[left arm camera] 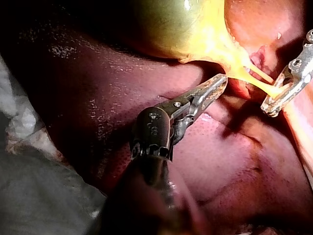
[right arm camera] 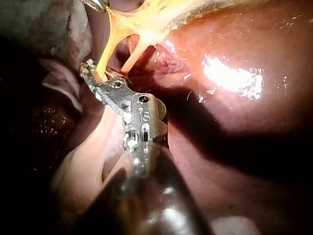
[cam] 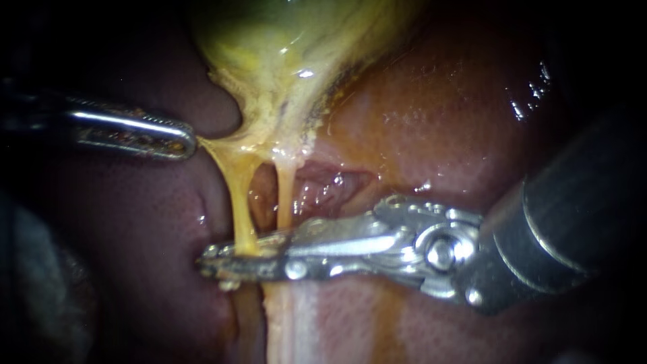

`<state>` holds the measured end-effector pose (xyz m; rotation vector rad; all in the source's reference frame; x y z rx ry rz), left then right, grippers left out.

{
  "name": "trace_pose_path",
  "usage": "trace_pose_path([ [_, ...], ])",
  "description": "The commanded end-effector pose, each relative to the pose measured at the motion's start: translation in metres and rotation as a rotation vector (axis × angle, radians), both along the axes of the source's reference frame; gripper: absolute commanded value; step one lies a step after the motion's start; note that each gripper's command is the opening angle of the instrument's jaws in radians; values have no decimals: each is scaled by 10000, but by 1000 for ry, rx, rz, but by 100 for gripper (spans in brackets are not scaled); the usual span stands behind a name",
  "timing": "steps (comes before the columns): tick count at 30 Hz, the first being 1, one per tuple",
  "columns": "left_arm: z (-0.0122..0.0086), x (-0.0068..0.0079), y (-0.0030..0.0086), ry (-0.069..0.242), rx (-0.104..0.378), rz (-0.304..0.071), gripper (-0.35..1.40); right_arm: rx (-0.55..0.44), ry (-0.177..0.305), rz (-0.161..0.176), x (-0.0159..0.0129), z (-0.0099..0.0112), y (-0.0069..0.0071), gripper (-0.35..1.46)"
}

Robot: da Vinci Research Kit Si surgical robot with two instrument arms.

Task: Going back second clip left tube

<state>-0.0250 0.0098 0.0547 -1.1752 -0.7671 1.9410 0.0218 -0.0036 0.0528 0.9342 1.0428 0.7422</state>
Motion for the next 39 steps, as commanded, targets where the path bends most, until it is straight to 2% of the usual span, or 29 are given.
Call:
trace_pose_path([
  [1, 0, 0, 0, 0, 0, 0, -35, 6, 15, -8, 2, 1, 0, -26],
  [3, 1, 0, 0, 0, 0, 0, -35, -36, 47, -15, 3, 5, -1, 3],
  [6, 1, 0, 0, 0, 0, 0, -35, -66, 61, -14, 7, 16, 0, 33],
  [9, 1, 0, 0, 0, 0, 0, -35, -103, 73, -19, 7, 30, 1, 42],
  [12, 1, 0, 0, 0, -1, 0, -35, -154, 83, -24, 5, 46, 5, 45],
  [15, 1, 0, 0, 0, -1, 0, -35, -199, 65, 13, 2, 60, 12, 49],
  [17, 1, 0, 0, 0, -1, 0, -35, -253, 45, 54, -1, 66, 18, 50],
  [19, 1, 0, 0, 0, -1, 0, -35, -281, 43, 62, -5, 69, 24, 50],
  [23, 1, 0, 0, 0, -1, 0, -35, -334, 54, 53, -14, 69, 29, 50],
  [28, 1, 1, -1, 0, -1, 0, -35, -420, 85, 23, -35, 61, 26, 50],
  [35, 1, 2, -1, 0, -1, 0, -35, -513, 133, -22, -97, 45, 22, 50],
  [39, 1, 2, -1, 0, -1, 0, -35, -543, 146, -30, -135, 36, 26, 50],
])
